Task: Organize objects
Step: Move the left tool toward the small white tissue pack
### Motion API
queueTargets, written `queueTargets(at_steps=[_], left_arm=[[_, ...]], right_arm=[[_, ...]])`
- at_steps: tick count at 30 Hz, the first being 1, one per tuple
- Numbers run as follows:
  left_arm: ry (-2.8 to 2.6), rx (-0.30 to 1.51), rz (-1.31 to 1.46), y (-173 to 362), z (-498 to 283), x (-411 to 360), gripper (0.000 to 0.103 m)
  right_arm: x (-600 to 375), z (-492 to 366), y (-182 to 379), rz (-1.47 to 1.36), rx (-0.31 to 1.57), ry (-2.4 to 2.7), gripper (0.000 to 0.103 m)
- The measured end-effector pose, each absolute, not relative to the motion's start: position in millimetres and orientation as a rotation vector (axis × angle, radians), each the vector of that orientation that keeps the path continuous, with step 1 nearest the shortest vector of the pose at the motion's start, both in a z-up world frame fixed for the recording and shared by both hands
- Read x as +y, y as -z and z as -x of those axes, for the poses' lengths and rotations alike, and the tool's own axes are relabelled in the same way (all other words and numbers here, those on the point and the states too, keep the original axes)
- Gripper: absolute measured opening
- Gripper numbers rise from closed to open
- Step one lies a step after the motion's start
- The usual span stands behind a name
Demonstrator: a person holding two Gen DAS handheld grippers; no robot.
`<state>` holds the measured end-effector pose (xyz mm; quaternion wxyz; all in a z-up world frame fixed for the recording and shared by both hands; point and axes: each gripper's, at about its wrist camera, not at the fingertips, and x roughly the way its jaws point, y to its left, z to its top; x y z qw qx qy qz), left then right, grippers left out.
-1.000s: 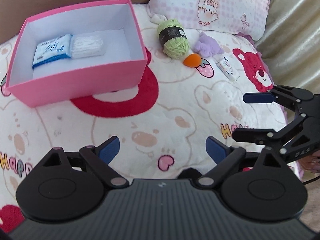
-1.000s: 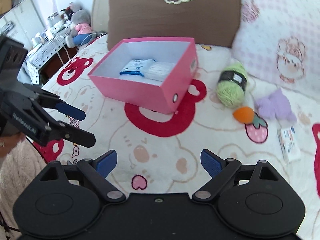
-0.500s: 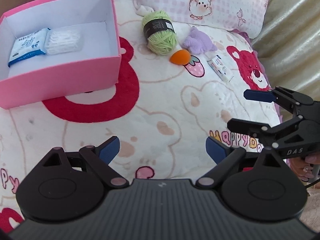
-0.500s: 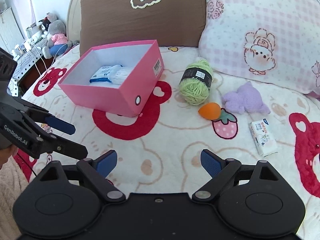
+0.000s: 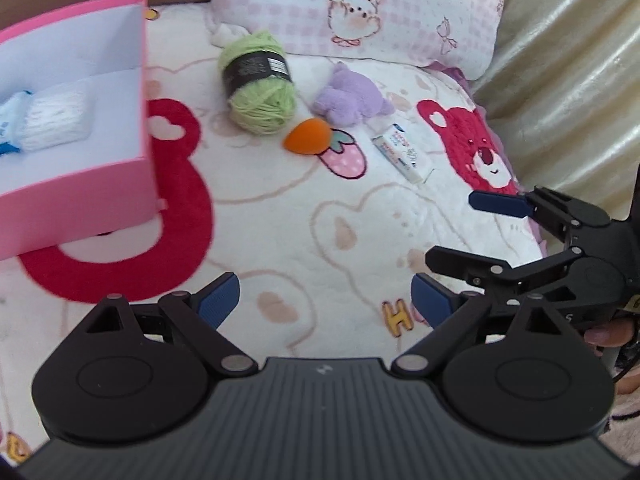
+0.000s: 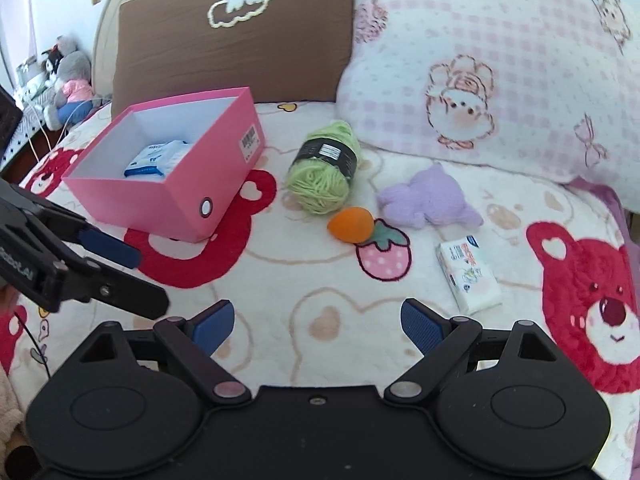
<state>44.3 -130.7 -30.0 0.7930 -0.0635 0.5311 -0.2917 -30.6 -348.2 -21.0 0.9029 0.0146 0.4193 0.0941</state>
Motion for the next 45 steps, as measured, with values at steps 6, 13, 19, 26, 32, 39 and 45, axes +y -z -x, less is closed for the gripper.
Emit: queueTargets(at_steps=[6,13,19,26,32,39,45], left_arm=[[0.647,1.110,0.167,36.4,-55.3,-146.3,0.092],[0.664,1.094,0.218,45.9,-78.9,-173.0,0.092],[0.699,1.053,0.231,62.2,-98.7,-205.6,0.089],[0.744,0.960,0.139,81.5,-115.7,-249.2,0.081],[0.776,0.990,0.091,106.0,-140.6,-283.6,0.076],[0.808,0.998,0.117,127.2,-163.6,-304.2,0.075],[0.788,0.956,-0.009,121.1,-168.4,-319.7,0.075]], right_arm=[[-363.4,27.6,28.4,-0.026,0.857,-0.148,0.092],[-379.5,23.1,41.1,0.034,0.818,-0.072,0.092],[-388.4,10.7,61.4,0.166,0.772,-0.010,0.092],[-402.2,1.9,77.6,0.181,0.737,0.009,0.092],[-411.1,-7.8,99.2,0.220,0.743,0.039,0.091],[-427.1,-12.4,115.0,0.165,0.786,0.073,0.091],[-438.9,-15.6,124.2,0.052,0.873,0.053,0.074]])
